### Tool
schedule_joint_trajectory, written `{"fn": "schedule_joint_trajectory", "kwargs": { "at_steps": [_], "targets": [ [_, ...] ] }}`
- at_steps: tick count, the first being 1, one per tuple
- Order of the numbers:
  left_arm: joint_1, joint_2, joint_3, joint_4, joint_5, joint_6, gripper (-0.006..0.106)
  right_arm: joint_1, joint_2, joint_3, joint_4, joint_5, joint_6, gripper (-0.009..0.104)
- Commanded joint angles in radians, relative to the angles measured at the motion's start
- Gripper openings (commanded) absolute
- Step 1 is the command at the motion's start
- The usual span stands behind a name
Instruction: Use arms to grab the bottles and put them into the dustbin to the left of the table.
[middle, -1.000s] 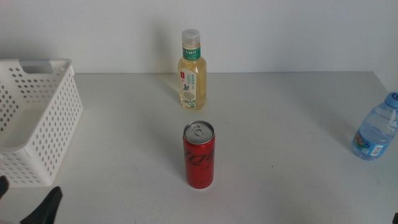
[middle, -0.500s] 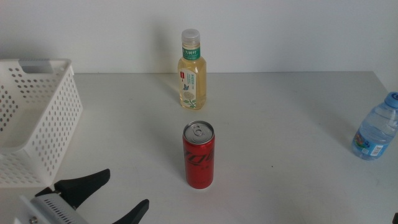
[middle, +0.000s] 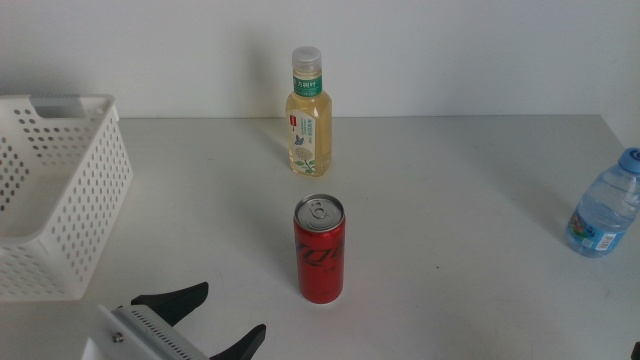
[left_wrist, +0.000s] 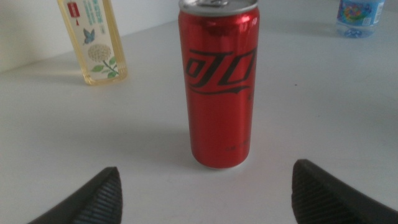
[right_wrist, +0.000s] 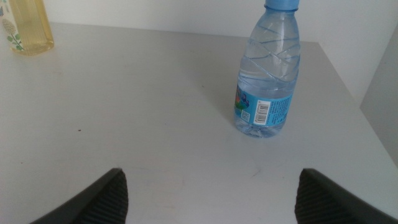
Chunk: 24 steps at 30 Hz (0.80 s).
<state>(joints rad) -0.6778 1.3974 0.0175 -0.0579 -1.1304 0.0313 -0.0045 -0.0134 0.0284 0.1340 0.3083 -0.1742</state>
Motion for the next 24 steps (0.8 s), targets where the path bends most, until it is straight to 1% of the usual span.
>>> {"fn": "schedule_joint_trajectory", "kwargs": {
  "at_steps": [1, 8, 9, 18, 21, 24],
  "targets": [
    [-0.003, 0.012, 0.014, -0.012, -0.185, -0.052, 0.094, -0.007, -0.022, -0.009, -0.006, -0.075, -0.012, 0.078],
    [-0.003, 0.029, 0.014, -0.007, -0.185, -0.054, 0.094, -0.007, -0.022, -0.009, -0.006, -0.075, -0.012, 0.078],
    [0.000, 0.029, -0.041, -0.008, -0.161, -0.053, 0.094, -0.007, -0.022, -0.009, -0.006, -0.075, -0.012, 0.078],
    [0.000, 0.029, -0.221, 0.003, 0.044, -0.031, 0.094, -0.007, -0.022, -0.009, -0.006, -0.075, -0.012, 0.078],
    [0.000, 0.059, -0.263, 0.007, 0.056, -0.031, 0.094, -0.007, -0.022, -0.009, -0.006, -0.075, -0.012, 0.078],
    [0.000, 0.112, -0.303, 0.031, 0.045, -0.041, 0.094, -0.007, -0.022, -0.009, -0.006, -0.075, -0.012, 0.078]
  ]
}}
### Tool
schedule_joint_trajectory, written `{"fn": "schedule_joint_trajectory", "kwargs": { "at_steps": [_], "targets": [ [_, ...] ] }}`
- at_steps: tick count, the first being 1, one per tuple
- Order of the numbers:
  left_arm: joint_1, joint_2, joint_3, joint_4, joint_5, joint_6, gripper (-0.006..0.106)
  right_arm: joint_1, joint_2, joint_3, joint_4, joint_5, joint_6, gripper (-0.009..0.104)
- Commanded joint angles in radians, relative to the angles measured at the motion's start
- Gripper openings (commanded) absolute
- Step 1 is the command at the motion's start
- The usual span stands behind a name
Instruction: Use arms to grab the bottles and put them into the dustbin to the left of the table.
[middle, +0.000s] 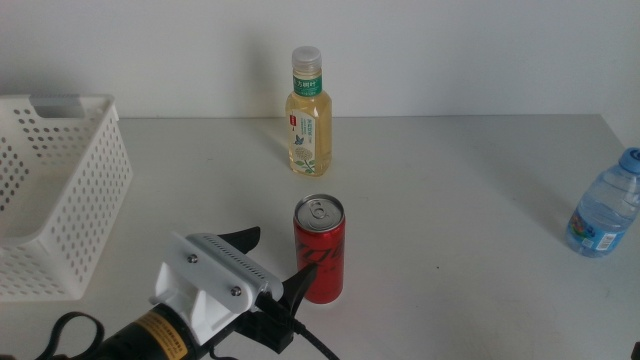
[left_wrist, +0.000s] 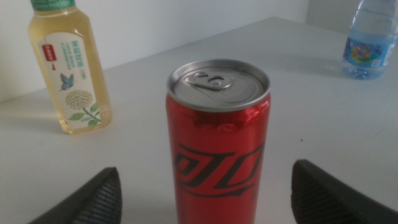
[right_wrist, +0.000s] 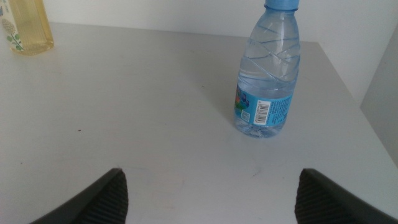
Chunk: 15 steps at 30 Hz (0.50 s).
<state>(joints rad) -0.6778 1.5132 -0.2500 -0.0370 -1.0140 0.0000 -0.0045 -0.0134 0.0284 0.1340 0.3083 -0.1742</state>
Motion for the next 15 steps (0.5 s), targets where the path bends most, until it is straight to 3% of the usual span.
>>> {"fn": "schedule_joint_trajectory", "kwargs": {
  "at_steps": [1, 5, 15],
  "targets": [
    [0.000, 0.017, -0.049, 0.023, -0.072, -0.021, 0.094, -0.007, -0.022, -0.009, -0.006, -0.075, -0.012, 0.078],
    [0.000, 0.100, -0.088, 0.068, -0.136, -0.039, 0.094, -0.007, -0.022, -0.009, -0.006, -0.075, -0.012, 0.078],
    [0.000, 0.309, -0.202, 0.071, -0.284, -0.082, 0.094, -0.007, -0.022, -0.009, -0.006, -0.075, -0.012, 0.078]
  ]
}}
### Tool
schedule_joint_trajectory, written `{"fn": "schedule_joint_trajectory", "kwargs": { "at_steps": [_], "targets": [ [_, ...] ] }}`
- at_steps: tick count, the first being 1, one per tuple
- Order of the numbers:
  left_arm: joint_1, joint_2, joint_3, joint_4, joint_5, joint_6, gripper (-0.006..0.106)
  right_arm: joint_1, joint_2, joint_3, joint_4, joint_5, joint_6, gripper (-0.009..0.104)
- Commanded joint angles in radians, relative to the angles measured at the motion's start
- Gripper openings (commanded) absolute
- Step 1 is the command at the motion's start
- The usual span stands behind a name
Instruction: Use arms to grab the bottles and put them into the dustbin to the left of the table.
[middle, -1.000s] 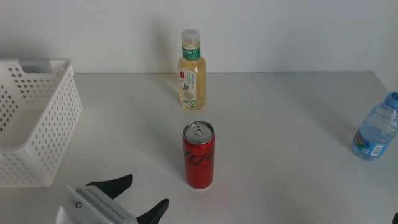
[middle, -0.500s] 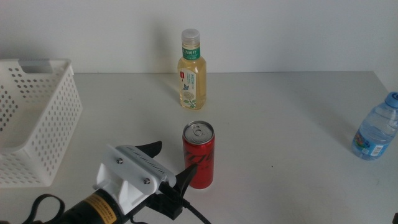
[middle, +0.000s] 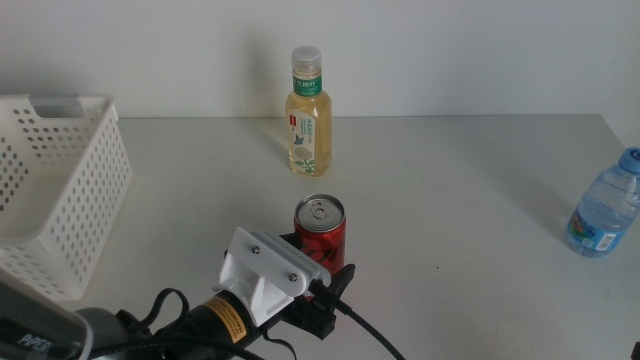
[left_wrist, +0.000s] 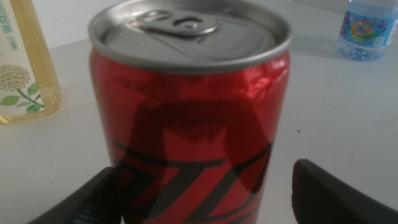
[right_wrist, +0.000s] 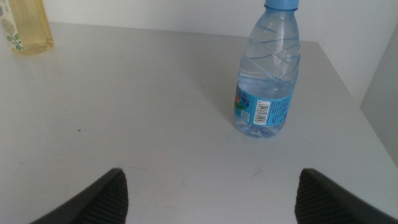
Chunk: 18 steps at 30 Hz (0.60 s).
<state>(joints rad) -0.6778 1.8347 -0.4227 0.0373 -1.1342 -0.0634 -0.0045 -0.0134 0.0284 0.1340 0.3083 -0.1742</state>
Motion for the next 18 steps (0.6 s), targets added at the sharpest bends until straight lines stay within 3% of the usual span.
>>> {"fn": "schedule_joint_trajectory", "kwargs": {
  "at_steps": [1, 11, 15, 18],
  "targets": [
    [0.000, 0.002, -0.041, -0.005, -0.164, -0.019, 0.094, -0.007, -0.022, -0.009, -0.006, -0.075, -0.012, 0.078],
    [0.000, 0.066, -0.106, -0.046, -0.168, 0.008, 0.089, -0.007, -0.022, -0.009, -0.006, -0.075, -0.012, 0.078],
    [0.000, 0.066, -0.106, -0.059, -0.168, 0.008, 0.074, -0.007, -0.022, -0.009, -0.006, -0.075, -0.012, 0.078],
    [0.000, 0.066, -0.106, -0.059, -0.171, -0.003, 0.055, -0.007, -0.022, -0.009, -0.006, -0.075, -0.012, 0.078]
  ]
}}
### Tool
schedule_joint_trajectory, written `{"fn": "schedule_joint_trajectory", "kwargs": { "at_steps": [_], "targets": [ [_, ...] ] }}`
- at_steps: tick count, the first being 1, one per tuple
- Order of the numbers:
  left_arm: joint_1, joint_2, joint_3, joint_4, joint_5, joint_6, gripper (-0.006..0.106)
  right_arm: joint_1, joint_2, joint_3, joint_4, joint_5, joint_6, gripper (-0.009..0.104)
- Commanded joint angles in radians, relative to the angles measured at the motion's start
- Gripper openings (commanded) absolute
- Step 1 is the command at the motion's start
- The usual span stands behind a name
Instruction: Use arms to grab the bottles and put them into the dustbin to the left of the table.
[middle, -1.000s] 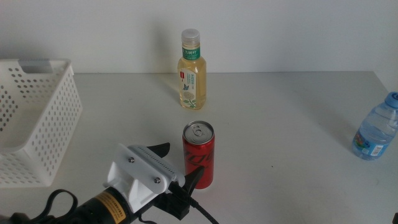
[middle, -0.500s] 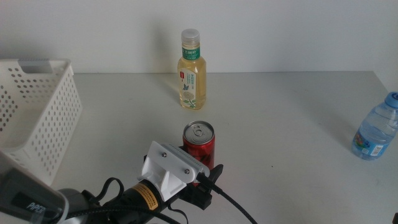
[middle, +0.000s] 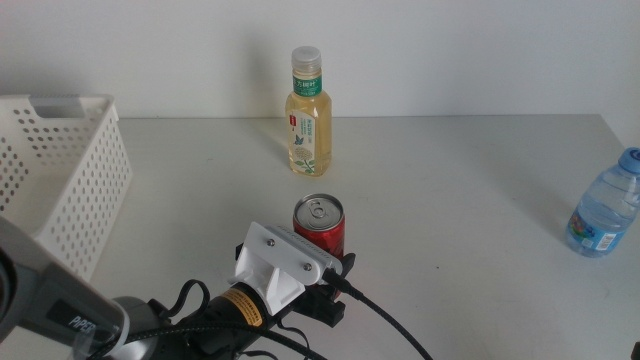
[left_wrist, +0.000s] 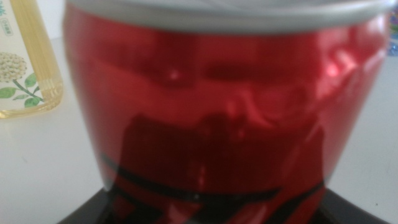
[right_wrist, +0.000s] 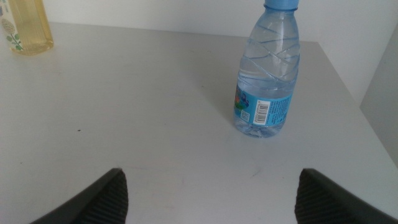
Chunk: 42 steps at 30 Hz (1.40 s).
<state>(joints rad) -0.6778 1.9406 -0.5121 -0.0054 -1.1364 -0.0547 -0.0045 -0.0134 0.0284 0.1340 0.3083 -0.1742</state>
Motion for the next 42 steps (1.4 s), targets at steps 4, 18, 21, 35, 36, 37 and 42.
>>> {"fn": "schedule_joint_trajectory", "kwargs": {
  "at_steps": [4, 18, 21, 35, 36, 37, 42],
  "targets": [
    [0.000, -0.040, -0.017, -0.016, -0.164, -0.035, 0.025, -0.007, -0.022, -0.009, -0.006, -0.075, -0.012, 0.078],
    [0.022, -0.381, -0.045, -0.050, 0.319, -0.116, -0.002, -0.007, -0.022, -0.009, -0.006, -0.075, -0.012, 0.078],
    [0.062, -0.498, -0.116, -0.053, 0.611, -0.123, -0.002, -0.007, -0.022, -0.009, -0.006, -0.075, -0.012, 0.078],
    [0.398, -0.561, -0.713, -0.026, 1.922, -0.029, -0.002, -0.007, -0.022, -0.009, -0.006, -0.075, -0.012, 0.078],
    [0.433, -0.553, -0.746, -0.026, 1.981, -0.013, -0.002, -0.007, -0.022, -0.009, -0.006, -0.075, -0.012, 0.078],
    [0.469, -0.545, -0.785, -0.026, 2.034, 0.005, -0.002, -0.007, -0.022, -0.009, -0.006, -0.075, -0.012, 0.078],
    [0.639, -0.497, -0.932, -0.025, 2.178, 0.075, -0.002, -0.007, -0.022, -0.009, -0.006, -0.075, -0.012, 0.078]
  ]
}}
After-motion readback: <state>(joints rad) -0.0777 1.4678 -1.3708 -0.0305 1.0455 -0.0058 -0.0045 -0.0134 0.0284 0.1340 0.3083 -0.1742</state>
